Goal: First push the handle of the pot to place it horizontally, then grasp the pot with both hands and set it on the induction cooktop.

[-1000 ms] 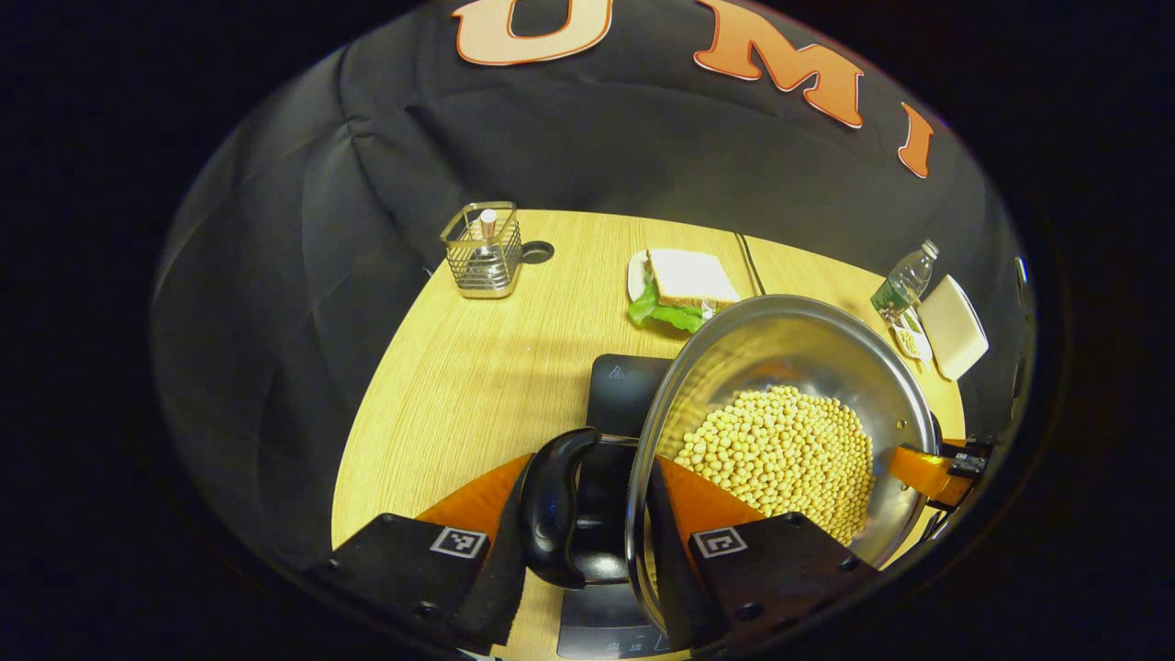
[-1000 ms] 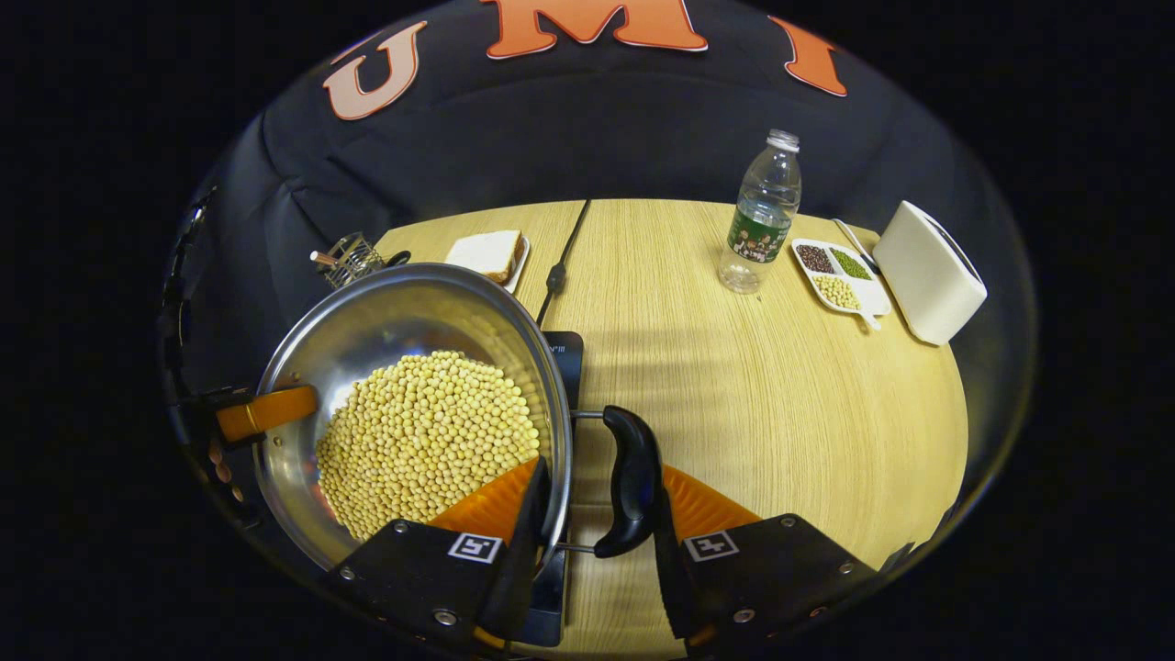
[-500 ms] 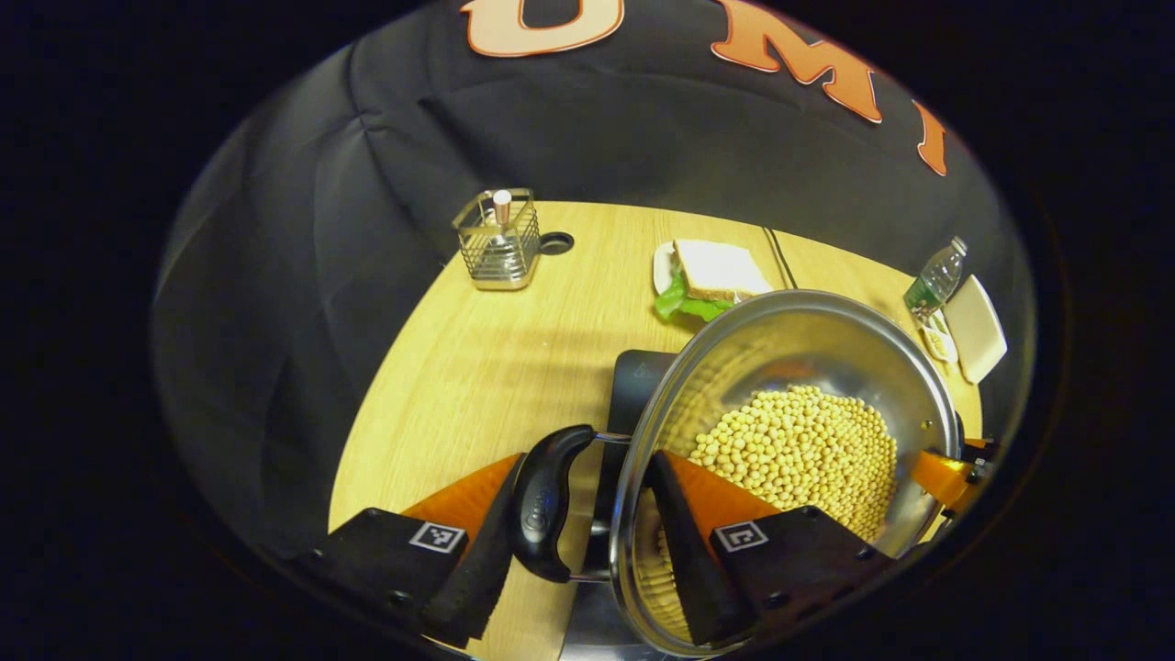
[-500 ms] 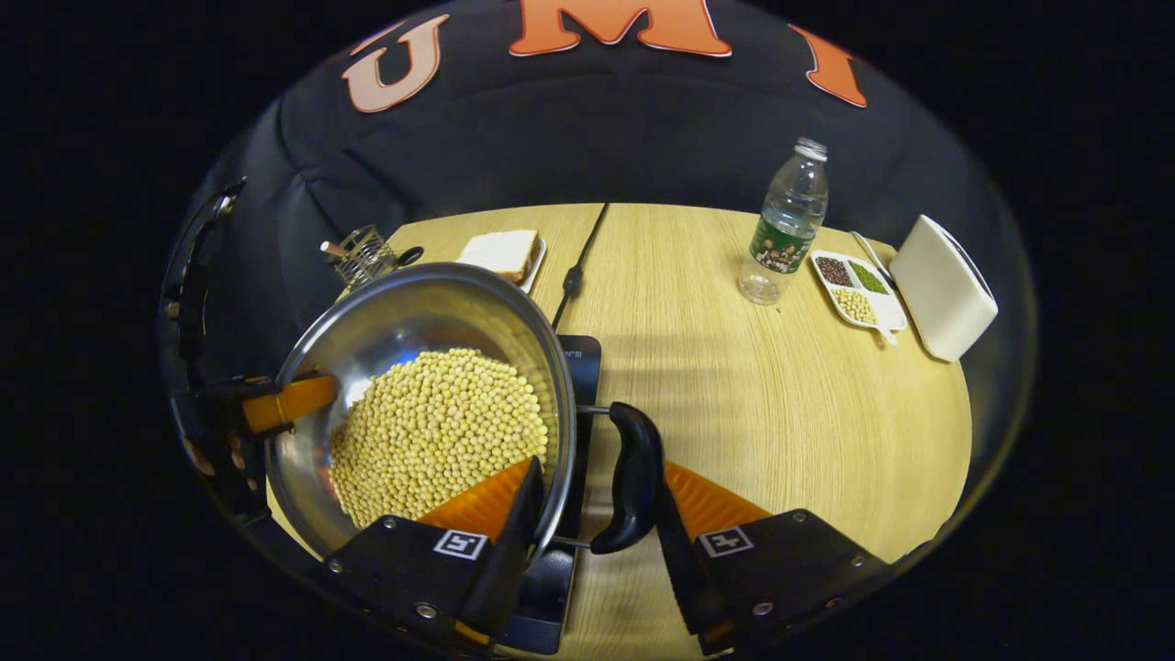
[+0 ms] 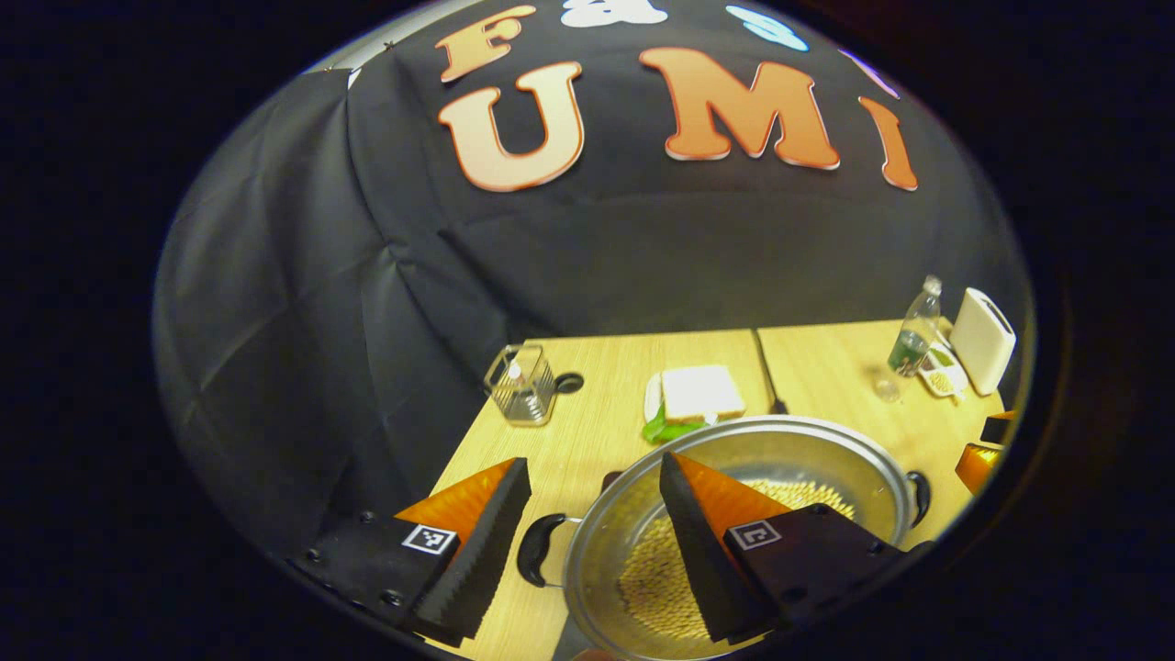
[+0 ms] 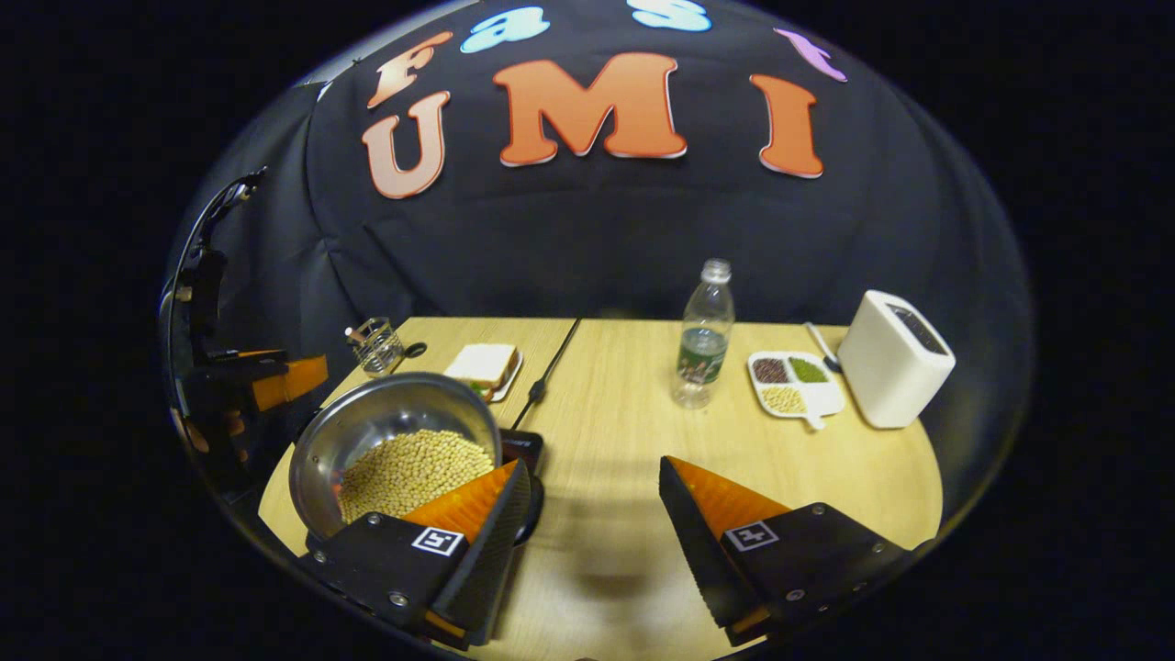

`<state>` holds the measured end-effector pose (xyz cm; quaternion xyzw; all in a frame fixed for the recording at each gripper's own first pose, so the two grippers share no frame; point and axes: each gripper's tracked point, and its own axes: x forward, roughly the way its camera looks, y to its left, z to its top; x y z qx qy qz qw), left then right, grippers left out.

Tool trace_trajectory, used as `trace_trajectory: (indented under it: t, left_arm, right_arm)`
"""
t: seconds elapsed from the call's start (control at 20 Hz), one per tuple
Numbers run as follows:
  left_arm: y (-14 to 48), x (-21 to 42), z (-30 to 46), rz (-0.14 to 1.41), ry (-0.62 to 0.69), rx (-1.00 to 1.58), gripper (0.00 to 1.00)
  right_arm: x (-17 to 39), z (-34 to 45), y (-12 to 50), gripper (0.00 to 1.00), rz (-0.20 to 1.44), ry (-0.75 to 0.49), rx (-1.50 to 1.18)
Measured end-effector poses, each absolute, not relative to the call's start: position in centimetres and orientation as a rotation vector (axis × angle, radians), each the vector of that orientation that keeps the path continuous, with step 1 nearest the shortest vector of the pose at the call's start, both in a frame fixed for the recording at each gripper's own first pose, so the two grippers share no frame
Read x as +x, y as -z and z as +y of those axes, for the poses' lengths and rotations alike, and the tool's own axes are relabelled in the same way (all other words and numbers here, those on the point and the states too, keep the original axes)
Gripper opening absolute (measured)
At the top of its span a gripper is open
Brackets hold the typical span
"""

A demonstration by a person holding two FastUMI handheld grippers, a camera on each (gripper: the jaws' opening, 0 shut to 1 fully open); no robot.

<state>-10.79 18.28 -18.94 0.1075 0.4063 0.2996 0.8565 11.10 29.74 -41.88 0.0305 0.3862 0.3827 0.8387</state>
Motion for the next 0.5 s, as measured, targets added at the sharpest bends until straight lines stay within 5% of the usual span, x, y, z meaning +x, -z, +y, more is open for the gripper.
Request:
trace_trajectory:
  t: [0.5]
  left_arm:
    - [4.1, -0.4, 7.2, 0.451, -0.580, 0.114, 0.92]
  right_arm:
    - [22.5, 16.5, 33.1, 0.90, 0.486, -0.681, 0.082]
